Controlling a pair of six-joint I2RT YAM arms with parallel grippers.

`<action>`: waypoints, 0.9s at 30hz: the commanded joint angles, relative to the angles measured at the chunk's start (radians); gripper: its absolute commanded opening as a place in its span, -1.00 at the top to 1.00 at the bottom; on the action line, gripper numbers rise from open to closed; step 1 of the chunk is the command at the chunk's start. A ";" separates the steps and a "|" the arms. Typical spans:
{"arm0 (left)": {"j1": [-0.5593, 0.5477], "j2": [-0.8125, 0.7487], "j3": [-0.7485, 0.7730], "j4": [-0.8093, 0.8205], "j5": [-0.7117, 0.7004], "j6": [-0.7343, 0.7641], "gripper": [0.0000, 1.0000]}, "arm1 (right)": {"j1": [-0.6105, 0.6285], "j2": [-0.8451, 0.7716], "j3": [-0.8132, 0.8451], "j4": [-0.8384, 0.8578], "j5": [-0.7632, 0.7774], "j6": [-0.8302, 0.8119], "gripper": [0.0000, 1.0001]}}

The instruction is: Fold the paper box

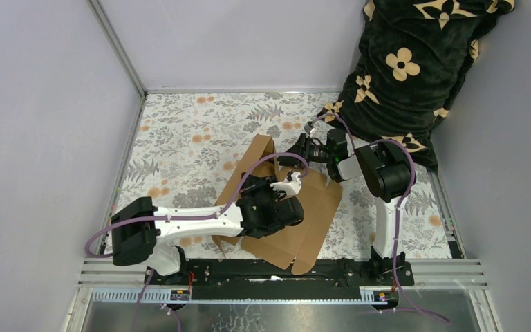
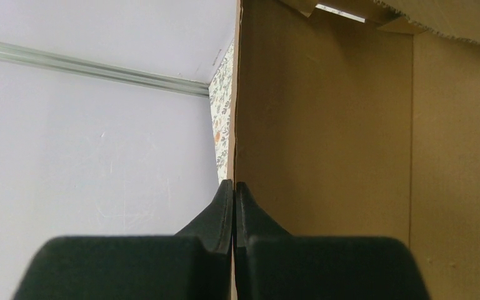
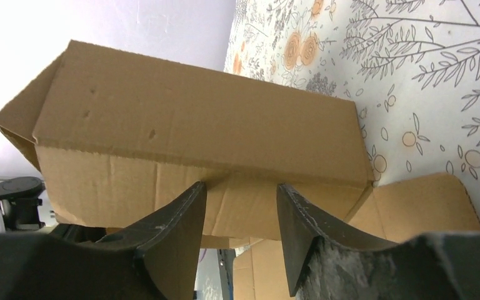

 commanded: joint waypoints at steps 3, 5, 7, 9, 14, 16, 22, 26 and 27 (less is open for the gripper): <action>-0.024 0.015 -0.006 -0.017 0.069 -0.099 1.00 | 0.014 -0.115 -0.046 -0.017 0.031 -0.168 -0.14; -0.025 0.012 -0.013 -0.018 0.073 -0.099 1.00 | 0.014 -0.125 -0.050 -0.024 0.041 -0.203 -0.18; -0.028 0.009 -0.017 -0.017 0.077 -0.099 1.00 | 0.014 -0.121 -0.043 -0.020 0.043 -0.225 -0.22; -0.030 0.004 -0.023 -0.019 0.080 -0.112 1.00 | 0.014 -0.111 -0.021 -0.042 0.041 -0.246 -0.25; -0.034 -0.004 -0.034 -0.019 0.088 -0.132 1.00 | 0.016 -0.087 0.019 -0.049 0.019 -0.284 -0.27; -0.034 -0.004 -0.036 -0.022 0.089 -0.136 1.00 | 0.017 -0.086 0.018 -0.040 0.004 -0.303 -0.28; -0.036 0.002 -0.032 -0.028 0.093 -0.144 1.00 | 0.024 -0.085 0.041 -0.066 -0.015 -0.387 -0.37; -0.036 0.001 -0.037 -0.030 0.100 -0.150 1.00 | 0.026 -0.085 0.060 -0.085 -0.035 -0.431 -0.47; -0.036 0.001 -0.039 -0.031 0.100 -0.150 1.00 | 0.026 -0.085 0.060 -0.080 -0.041 -0.440 -0.48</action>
